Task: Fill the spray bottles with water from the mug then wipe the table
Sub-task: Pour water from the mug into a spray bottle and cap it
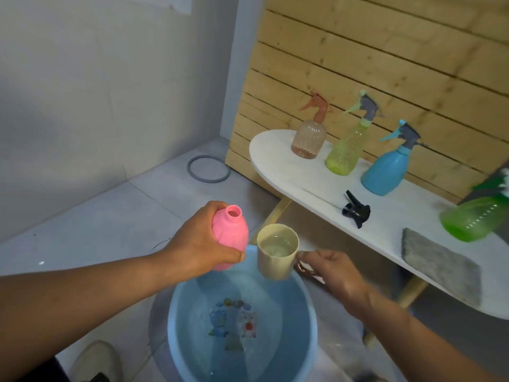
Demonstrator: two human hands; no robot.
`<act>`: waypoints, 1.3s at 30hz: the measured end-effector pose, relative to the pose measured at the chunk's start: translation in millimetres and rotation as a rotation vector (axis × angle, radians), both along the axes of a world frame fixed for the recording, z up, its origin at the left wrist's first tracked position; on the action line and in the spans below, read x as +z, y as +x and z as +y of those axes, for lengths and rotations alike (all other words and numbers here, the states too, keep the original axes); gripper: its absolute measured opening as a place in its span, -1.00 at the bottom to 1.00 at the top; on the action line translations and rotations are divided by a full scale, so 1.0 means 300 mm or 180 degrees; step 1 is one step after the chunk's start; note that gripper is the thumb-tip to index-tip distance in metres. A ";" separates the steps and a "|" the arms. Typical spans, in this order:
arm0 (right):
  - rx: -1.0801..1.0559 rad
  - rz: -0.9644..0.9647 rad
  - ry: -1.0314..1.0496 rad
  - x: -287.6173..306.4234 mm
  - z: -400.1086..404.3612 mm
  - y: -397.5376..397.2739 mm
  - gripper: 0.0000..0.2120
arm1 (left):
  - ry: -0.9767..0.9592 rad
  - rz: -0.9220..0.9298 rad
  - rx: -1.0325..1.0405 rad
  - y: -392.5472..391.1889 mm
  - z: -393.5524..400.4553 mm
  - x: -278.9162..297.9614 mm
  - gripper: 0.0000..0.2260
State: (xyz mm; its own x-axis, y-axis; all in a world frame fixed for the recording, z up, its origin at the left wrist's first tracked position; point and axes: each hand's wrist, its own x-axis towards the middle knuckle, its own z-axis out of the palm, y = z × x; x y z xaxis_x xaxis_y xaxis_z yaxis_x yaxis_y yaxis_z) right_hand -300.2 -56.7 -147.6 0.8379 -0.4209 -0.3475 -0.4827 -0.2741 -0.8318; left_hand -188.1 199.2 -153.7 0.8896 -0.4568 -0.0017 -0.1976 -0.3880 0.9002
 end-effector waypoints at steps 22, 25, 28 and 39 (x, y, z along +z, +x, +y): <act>0.0096 -0.0796 -0.1052 0.348 0.052 0.042 -0.55 | 0.0065 0.0269 -0.0339 -0.021 -0.018 -0.021 -0.23; 0.0106 -0.0839 -0.1156 0.344 0.054 0.042 -0.52 | 0.0094 0.0287 -0.0415 -0.025 -0.021 -0.019 -0.26; 0.0140 -0.0819 -0.1272 0.346 0.058 0.040 -0.54 | 0.0127 0.0279 -0.0508 -0.036 -0.026 -0.014 -0.30; 0.0273 -0.0770 -0.1630 0.345 0.077 0.032 -0.59 | 0.0025 0.0231 -0.0534 -0.040 -0.035 -0.016 -0.24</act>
State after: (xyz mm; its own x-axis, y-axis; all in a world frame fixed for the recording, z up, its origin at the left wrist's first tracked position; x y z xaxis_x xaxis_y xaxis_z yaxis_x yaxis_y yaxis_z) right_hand -290.6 -33.5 -44.2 0.9068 -0.4122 0.0889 -0.2533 -0.7010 -0.6666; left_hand -200.2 188.8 -158.6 0.7984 -0.5984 -0.0671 -0.1948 -0.3621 0.9116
